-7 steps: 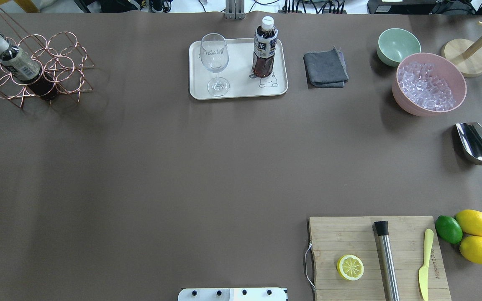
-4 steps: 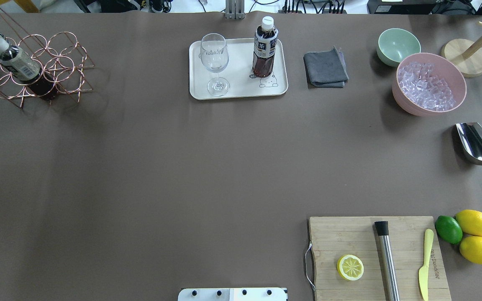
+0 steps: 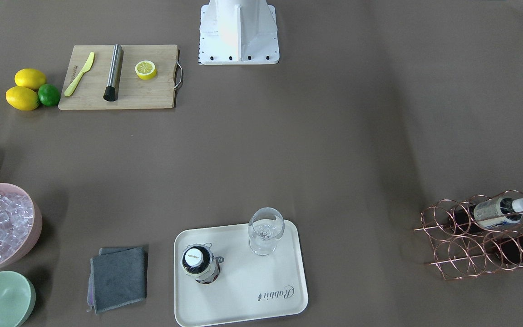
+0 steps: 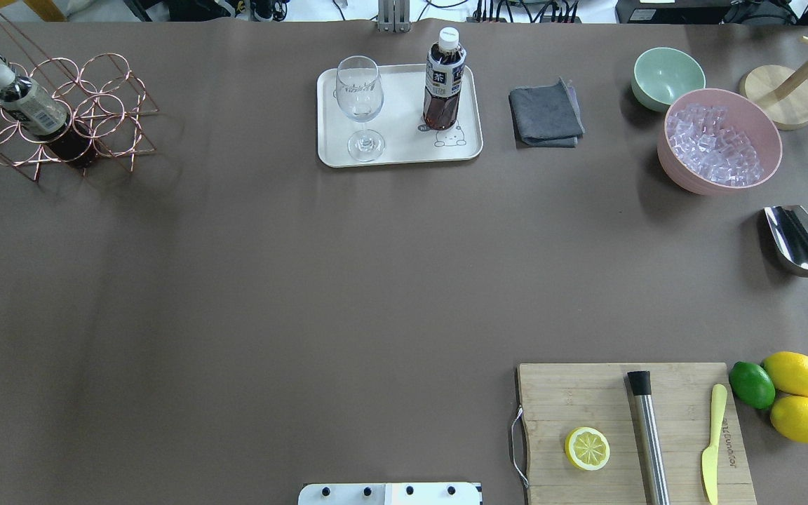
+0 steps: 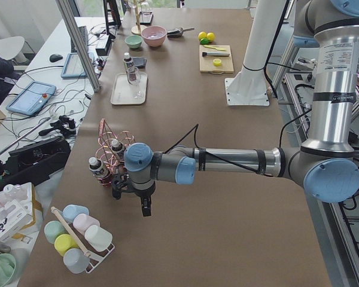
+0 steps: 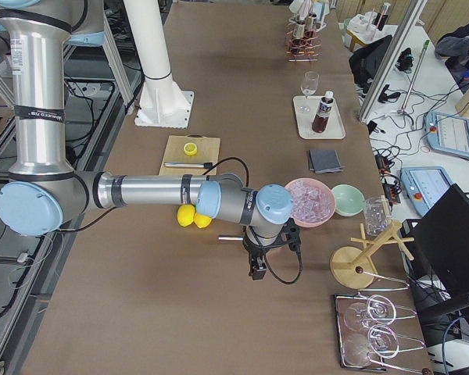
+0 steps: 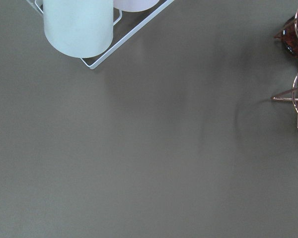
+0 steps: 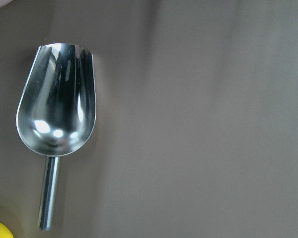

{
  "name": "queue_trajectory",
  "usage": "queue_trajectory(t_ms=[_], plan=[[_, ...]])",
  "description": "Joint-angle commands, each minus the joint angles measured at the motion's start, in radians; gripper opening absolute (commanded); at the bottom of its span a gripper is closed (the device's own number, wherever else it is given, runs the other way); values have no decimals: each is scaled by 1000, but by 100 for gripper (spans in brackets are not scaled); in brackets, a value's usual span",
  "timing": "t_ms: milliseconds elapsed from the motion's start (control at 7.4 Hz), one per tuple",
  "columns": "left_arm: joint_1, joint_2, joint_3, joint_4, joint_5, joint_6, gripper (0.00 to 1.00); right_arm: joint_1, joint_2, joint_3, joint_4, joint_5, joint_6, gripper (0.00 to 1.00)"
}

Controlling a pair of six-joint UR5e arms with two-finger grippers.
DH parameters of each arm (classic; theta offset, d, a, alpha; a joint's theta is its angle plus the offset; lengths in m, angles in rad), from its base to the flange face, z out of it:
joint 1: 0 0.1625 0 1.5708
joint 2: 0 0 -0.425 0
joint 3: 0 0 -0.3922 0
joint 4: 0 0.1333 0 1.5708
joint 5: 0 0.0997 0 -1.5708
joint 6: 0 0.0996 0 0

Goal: Take tea from basket to plate

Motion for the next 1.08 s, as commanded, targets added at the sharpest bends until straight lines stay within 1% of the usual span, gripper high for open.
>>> queue_trajectory(t_ms=[0, 676, 946], plan=[[2, 5, 7, -3, 1, -9, 98, 1, -1, -1, 0, 2, 0, 99], [7, -7, 11, 1, 3, -1, 98, -1, 6, 2, 3, 3, 0, 99], [7, 2, 10, 1, 3, -1, 98, -1, -6, 0, 34, 5, 0, 100]])
